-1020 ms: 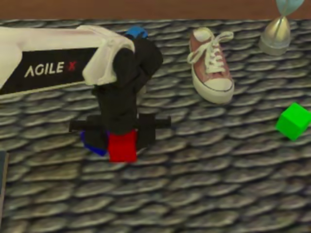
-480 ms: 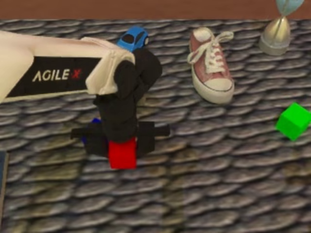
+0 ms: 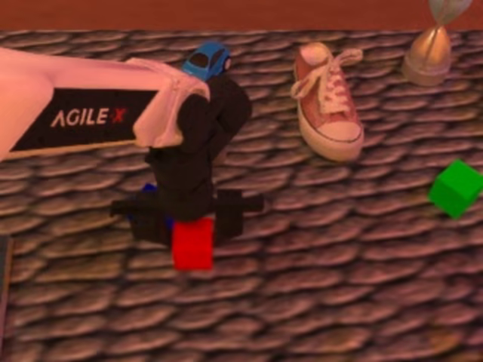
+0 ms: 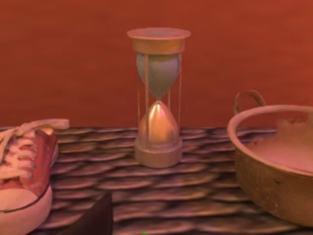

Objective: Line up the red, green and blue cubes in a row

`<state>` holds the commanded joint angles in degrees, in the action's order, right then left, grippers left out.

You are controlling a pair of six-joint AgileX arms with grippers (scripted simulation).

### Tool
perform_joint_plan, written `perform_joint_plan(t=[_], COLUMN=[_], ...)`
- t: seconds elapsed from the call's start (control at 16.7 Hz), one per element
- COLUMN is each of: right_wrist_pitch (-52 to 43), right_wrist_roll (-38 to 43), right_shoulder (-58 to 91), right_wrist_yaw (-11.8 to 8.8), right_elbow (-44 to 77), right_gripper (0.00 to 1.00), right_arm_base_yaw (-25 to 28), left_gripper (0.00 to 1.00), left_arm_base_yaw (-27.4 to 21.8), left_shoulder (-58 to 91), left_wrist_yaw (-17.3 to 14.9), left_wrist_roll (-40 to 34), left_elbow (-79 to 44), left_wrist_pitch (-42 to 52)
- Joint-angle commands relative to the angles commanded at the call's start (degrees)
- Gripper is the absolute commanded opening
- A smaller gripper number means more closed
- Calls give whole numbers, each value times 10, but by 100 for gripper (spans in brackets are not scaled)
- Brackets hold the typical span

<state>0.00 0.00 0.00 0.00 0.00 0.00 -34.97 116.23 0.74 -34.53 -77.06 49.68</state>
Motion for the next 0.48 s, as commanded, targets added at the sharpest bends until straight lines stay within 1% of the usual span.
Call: perform_joint_plan(t=[0.18, 0.24, 0.48], right_wrist_pitch=[0, 0, 0], right_wrist_roll=[0, 0, 0], right_shoulder=[0, 0, 0], right_wrist_yaw=[0, 0, 0], right_elbow=[0, 0, 0], right_gripper=[100, 100, 100], right_arm_base_yaw=[0, 0, 0], left_gripper=[98, 100, 100], left_arm_base_yaw=[0, 0, 0], left_shoulder=[0, 0, 0], left_wrist_yaw=[0, 0, 0], left_wrist_roll=[0, 0, 0], left_elbow=[0, 0, 0], left_wrist_pitch=[0, 0, 0])
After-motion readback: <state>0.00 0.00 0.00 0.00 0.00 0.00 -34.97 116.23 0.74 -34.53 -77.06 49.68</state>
